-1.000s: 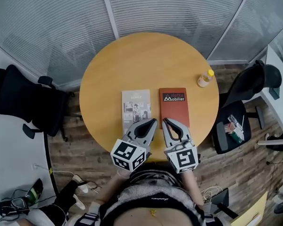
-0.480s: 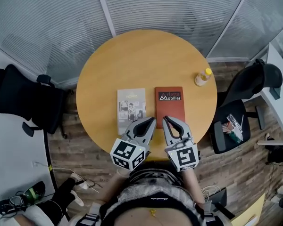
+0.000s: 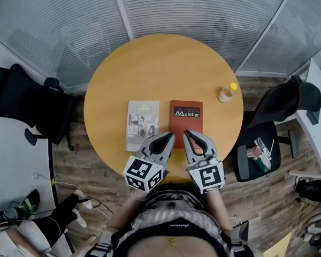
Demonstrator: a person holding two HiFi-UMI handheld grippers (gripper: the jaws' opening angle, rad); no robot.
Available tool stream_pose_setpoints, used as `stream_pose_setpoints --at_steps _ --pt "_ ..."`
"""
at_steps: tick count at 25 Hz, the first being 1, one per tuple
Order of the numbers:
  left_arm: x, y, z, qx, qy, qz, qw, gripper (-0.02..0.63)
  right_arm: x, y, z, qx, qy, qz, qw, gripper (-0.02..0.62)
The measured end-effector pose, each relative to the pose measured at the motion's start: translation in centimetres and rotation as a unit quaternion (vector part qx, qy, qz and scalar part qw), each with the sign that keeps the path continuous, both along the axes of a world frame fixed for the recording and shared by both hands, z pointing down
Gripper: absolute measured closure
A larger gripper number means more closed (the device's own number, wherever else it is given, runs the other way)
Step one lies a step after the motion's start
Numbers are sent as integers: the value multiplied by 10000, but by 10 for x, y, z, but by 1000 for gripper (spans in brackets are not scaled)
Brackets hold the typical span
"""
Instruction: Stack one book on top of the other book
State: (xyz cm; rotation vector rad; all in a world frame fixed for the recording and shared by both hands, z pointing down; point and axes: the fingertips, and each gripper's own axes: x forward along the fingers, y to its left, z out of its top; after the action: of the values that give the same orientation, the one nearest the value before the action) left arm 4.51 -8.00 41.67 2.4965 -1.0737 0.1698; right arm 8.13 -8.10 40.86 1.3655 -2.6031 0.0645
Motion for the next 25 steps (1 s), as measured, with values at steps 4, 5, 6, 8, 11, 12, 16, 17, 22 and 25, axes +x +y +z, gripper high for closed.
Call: stream_pose_setpoints --at_steps 4,5,6,8,11,12,16,17,22,25 --pt "7 -2 6 -90 -41 -44 9999 588 7 -3 3 7 47 -71 10000 569" --pt "9 -3 8 -114 -49 -58 9999 588 8 -4 4 -15 39 -75 10000 569" --pt "10 -4 9 -138 -56 -73 9999 588 9 -4 5 -51 22 -73 10000 569" --pt "11 -5 12 -167 -88 -95 9998 588 11 -5 7 -149 -40 -36 9999 569" --pt "13 -7 16 -186 -109 -100 9997 588 15 -6 11 -287 -130 53 9995 569" --pt "14 -7 18 -195 -99 -98 9997 588 16 -7 13 -302 -118 72 9994 569" --pt "15 -12 23 -227 -129 -74 9996 588 22 -10 23 -384 -1 164 9991 569" --pt "15 -13 25 -237 -133 -70 9996 588 24 -11 26 -435 5 203 9988 569" --pt "16 -19 35 -295 -154 -59 9994 588 36 -11 42 -620 30 399 9973 569" --pt "17 -22 44 -370 -209 -11 9991 588 43 -13 52 -713 95 518 9961 569"
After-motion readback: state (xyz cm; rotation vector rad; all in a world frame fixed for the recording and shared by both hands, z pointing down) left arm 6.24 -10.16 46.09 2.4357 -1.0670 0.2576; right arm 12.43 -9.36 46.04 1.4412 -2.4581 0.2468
